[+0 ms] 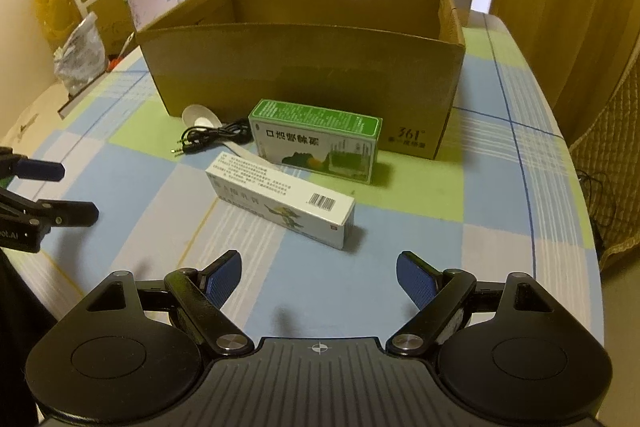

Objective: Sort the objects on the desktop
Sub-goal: 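Move both tools back to the spoon, cable and boxes on the table, then grasp the black cable with the left tool while the right tool grasps the white ointment box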

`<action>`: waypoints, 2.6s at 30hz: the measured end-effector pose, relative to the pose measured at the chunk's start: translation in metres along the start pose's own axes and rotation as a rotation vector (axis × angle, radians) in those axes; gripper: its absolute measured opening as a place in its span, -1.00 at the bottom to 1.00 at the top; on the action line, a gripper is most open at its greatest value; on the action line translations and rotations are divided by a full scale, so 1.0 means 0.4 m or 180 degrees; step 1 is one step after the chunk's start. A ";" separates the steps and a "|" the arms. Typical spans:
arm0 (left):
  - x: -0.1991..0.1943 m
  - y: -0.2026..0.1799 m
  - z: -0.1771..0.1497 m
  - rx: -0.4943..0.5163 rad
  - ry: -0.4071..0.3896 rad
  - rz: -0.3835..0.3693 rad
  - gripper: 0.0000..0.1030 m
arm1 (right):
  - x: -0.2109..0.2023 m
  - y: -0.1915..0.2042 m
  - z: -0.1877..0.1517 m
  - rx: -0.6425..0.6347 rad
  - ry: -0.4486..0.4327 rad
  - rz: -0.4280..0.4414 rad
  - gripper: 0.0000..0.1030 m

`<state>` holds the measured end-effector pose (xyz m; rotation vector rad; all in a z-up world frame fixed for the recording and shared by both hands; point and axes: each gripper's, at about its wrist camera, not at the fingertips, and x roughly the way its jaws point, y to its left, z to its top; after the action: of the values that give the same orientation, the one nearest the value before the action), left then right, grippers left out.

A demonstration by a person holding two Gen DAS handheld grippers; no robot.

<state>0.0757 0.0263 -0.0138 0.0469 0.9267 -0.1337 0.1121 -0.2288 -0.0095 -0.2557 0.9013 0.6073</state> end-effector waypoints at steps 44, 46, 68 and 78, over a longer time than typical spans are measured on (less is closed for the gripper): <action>0.207 0.006 0.113 0.0653 0.0096 -0.0168 0.40 | 0.210 0.020 0.120 -0.1480 0.0377 0.0316 0.12; 0.218 0.003 0.122 0.0728 0.0077 -0.0178 0.35 | 0.217 0.024 0.122 -0.1502 0.0407 0.0356 0.01; 0.285 -0.065 0.175 0.1279 -0.0093 -0.0340 -0.09 | 0.168 -0.038 0.074 -0.0650 0.0550 0.0575 -0.56; 0.278 -0.084 0.169 0.1152 0.0062 -0.0283 -0.88 | 0.142 -0.084 0.046 -0.0059 0.0508 0.0651 -0.56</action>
<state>0.1909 -0.0242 -0.0615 0.3426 0.9153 -0.3830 0.1705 -0.2256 -0.0450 -0.2325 1.0845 0.7929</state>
